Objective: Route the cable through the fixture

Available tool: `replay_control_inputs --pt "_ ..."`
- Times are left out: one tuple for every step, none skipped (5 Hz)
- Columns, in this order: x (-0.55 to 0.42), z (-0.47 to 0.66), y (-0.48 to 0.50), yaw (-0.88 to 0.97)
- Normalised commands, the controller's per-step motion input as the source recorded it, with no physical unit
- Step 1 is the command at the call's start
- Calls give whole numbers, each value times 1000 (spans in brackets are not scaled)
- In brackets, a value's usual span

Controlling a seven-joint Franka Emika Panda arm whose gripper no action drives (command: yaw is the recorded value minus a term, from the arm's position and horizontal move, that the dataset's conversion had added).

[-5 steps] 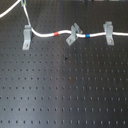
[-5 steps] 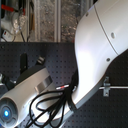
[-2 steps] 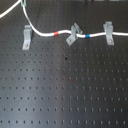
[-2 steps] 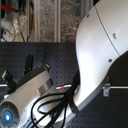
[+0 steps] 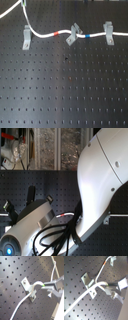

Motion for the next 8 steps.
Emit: replay_control_inputs --pt "121 176 128 83" --pt "5 231 70 34" --pt "-10 201 85 9" --pt "-11 257 122 0" --pt "-54 204 137 0" --pt "-150 125 140 0" --pt "-202 191 184 0" --pt "-146 221 235 0"
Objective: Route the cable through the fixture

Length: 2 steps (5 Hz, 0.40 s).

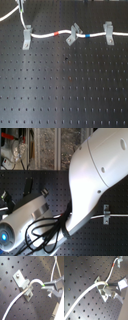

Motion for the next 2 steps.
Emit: replay_control_inputs --pt "-45 356 248 0" --pt "-8 456 204 0"
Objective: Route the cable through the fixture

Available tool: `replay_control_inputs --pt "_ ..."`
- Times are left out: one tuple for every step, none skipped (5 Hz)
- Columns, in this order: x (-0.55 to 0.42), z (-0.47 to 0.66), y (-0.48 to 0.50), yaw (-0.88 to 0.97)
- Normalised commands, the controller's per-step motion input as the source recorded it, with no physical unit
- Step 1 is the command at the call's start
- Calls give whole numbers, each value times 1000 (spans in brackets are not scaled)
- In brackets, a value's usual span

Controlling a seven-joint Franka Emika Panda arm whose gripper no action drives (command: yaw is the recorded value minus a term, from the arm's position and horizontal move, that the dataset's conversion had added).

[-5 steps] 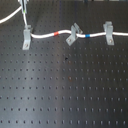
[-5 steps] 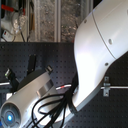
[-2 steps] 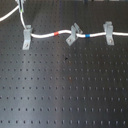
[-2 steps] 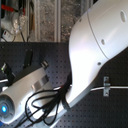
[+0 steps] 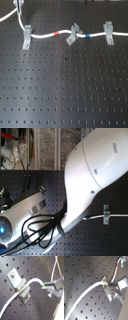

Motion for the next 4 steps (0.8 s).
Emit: replay_control_inputs --pt "-8 460 210 0" --pt "-3 218 86 0" --pt "-58 78 17 0" --pt "-123 2 40 0"
